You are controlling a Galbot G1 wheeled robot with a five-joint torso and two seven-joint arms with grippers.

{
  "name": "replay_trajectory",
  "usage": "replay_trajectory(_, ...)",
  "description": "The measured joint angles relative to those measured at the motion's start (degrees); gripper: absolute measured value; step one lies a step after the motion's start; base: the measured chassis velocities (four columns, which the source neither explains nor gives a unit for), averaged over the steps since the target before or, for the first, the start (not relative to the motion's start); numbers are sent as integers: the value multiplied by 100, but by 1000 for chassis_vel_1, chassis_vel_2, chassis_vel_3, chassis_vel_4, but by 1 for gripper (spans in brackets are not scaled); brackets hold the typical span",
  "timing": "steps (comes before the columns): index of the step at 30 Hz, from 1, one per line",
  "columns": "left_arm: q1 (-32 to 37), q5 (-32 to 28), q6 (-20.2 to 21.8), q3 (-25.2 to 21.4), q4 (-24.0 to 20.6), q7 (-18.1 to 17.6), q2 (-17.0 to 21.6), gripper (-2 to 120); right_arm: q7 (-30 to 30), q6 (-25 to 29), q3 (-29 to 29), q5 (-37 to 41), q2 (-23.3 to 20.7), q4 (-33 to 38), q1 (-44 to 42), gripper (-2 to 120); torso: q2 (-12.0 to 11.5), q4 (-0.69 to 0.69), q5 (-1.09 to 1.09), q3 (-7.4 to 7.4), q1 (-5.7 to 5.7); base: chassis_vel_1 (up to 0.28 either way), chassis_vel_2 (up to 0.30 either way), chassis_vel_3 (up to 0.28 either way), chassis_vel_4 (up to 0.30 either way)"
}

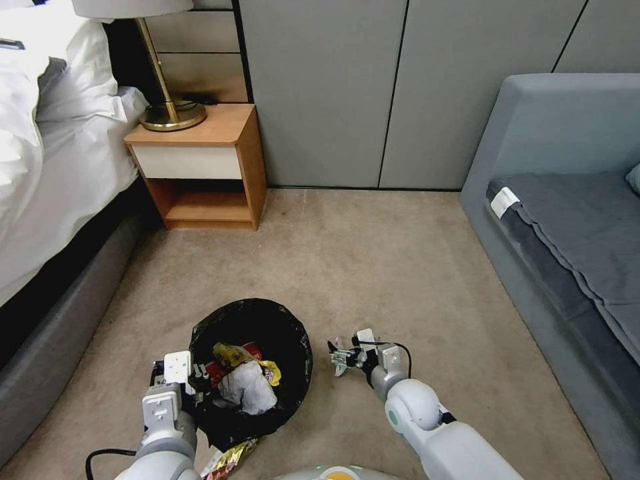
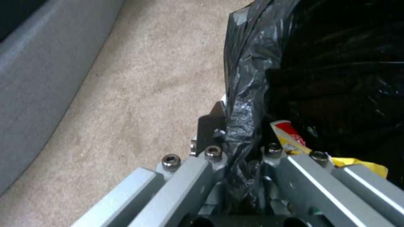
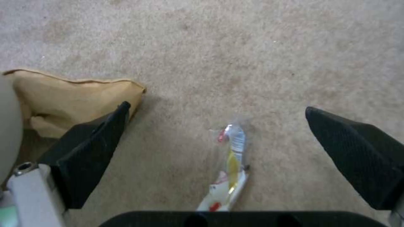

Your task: Pick up the trash bin, then pick up the garbage from the floor and place it into the trash bin.

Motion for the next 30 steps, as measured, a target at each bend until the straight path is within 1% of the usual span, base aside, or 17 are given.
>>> replay_trajectory(7,32,57,-14,-1,22,0,-22,0,-63,147,-8,-99,165,-375,102,99,0,0,1,0,0,0,0,0,0)
replay_trajectory(13,42,86,-32,11,39,0,-46,0,-80,300,19,-239,330,-857,173,96,0,0,1,0,0,0,0,0,0)
replay_trajectory(19,56,89,-41,11,39,0,-42,0,-97,369,60,-347,384,-1000,116,96,0,0,1,0,0,0,0,0,0)
replay_trajectory(23,56,91,-44,22,39,0,-38,0,-108,392,90,-405,385,-1001,60,92,0,0,1,0,0,0,0,0,0)
replay_trajectory(26,65,99,-49,47,33,0,-38,0,-125,461,133,-505,402,-1098,36,84,0,0,1,0,0,0,0,0,0)
replay_trajectory(28,70,99,-50,49,28,0,-36,0,-129,470,137,-520,406,-1118,35,82,0,0,1,0,0,0,0,0,0)
replay_trajectory(29,79,100,-53,49,20,0,-32,0,-136,488,150,-556,417,-1169,34,76,0,0,1,0,0,0,0,0,0)
replay_trajectory(30,84,100,-55,49,12,0,-29,0,-141,500,158,-579,427,-1201,35,73,0,0,0,0,0,0,0,0,0)
